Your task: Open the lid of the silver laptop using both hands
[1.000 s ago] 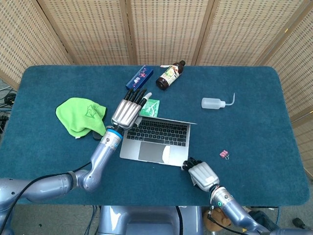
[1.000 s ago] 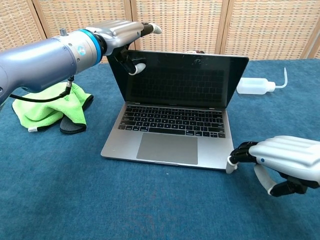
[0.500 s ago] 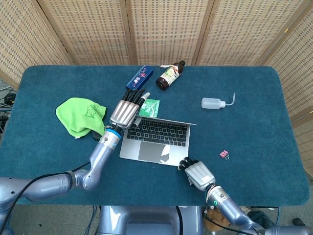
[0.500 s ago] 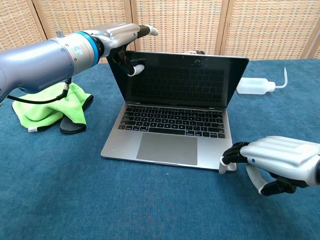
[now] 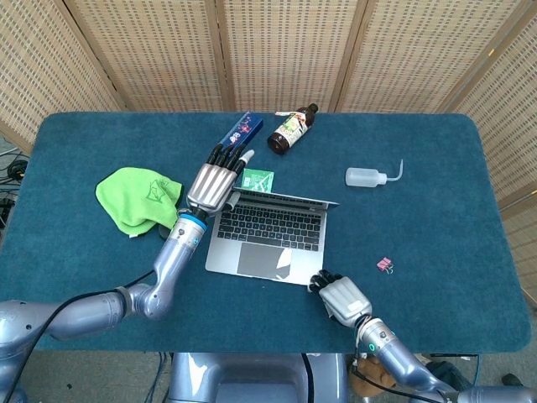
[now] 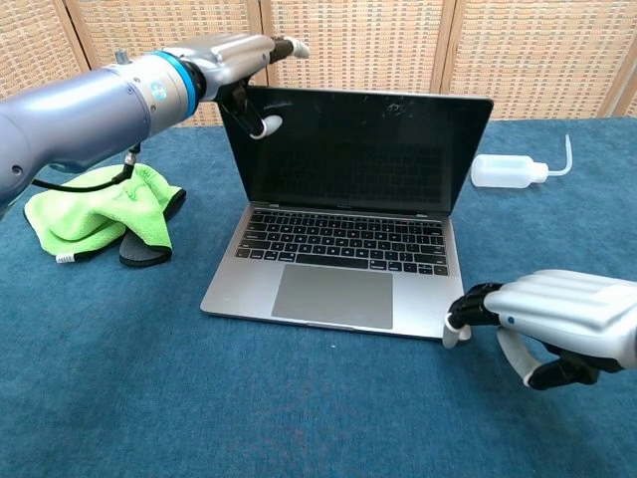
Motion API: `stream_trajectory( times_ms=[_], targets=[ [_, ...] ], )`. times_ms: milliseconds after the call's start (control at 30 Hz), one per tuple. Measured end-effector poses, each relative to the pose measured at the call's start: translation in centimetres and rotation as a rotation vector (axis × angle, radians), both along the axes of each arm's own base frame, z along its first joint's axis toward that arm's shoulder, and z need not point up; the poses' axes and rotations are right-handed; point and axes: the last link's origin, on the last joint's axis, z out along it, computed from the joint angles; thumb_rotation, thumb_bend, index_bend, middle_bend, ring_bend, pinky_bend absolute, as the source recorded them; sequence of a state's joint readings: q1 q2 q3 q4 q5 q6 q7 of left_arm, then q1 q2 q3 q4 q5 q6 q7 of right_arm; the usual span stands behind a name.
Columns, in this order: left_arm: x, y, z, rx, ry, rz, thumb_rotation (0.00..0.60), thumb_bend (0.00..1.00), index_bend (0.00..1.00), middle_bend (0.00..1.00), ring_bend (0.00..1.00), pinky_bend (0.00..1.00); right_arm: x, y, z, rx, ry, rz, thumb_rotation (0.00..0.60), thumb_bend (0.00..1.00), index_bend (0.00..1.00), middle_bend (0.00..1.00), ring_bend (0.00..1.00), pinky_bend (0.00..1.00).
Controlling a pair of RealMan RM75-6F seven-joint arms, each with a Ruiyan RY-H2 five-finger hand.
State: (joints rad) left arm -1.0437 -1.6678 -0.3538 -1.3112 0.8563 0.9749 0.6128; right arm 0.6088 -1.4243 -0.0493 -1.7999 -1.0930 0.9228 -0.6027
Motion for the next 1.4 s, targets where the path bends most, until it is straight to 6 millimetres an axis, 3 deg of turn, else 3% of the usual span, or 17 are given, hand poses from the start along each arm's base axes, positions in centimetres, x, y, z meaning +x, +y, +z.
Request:
stream_trajectory(
  times_ms=[267, 533, 767, 933, 1133, 1400],
  targets=[
    [0.1, 1.2, 0.4, 0.031, 0.04, 0.002, 0.6, 0.44, 0.0, 0.0, 0.0, 0.0, 0.2, 0.1, 0.0, 0.016, -0.003, 0.011, 0.6, 1.0, 0.23, 0.2, 0.1, 0.28],
    [0.8, 1.9, 0.3, 0.056, 0.076, -0.028, 0.6, 0.3, 0.0, 0.0, 0.0, 0.0, 0.3, 0.1, 0.2, 0.019, -0.007, 0.011, 0.6, 1.0, 0.23, 0.2, 0.1, 0.28],
    [1.5, 2.7, 0.6, 0.101, 0.081, -0.065, 0.6, 0.3, 0.0, 0.0, 0.0, 0.0, 0.3, -0.1, 0.2, 0.021, -0.02, 0.003, 0.6, 1.0, 0.23, 0.2, 0.1, 0.28],
    [1.5, 3.1, 0.7, 0.114, 0.082, -0.06, 0.6, 0.32, 0.0, 0.0, 0.0, 0.0, 0.3, -0.1, 0.3, 0.02, -0.021, 0.004, 0.6, 1.0, 0.23, 0.21, 0.1, 0.28],
    [1.1, 3.6, 0.8, 0.121, 0.087, -0.038, 0.6, 0.5, 0.0, 0.0, 0.0, 0.0, 0.2, -0.1, 0.2, 0.023, -0.022, 0.003, 0.6, 1.0, 0.23, 0.2, 0.1, 0.28],
    [0.7, 4.1, 0.9, 0.128, 0.091, -0.022, 0.6, 0.49, 0.0, 0.0, 0.0, 0.0, 0.1, -0.2, 0.2, 0.021, -0.024, 0.002, 0.6, 1.0, 0.23, 0.2, 0.1, 0.28]
  ],
)
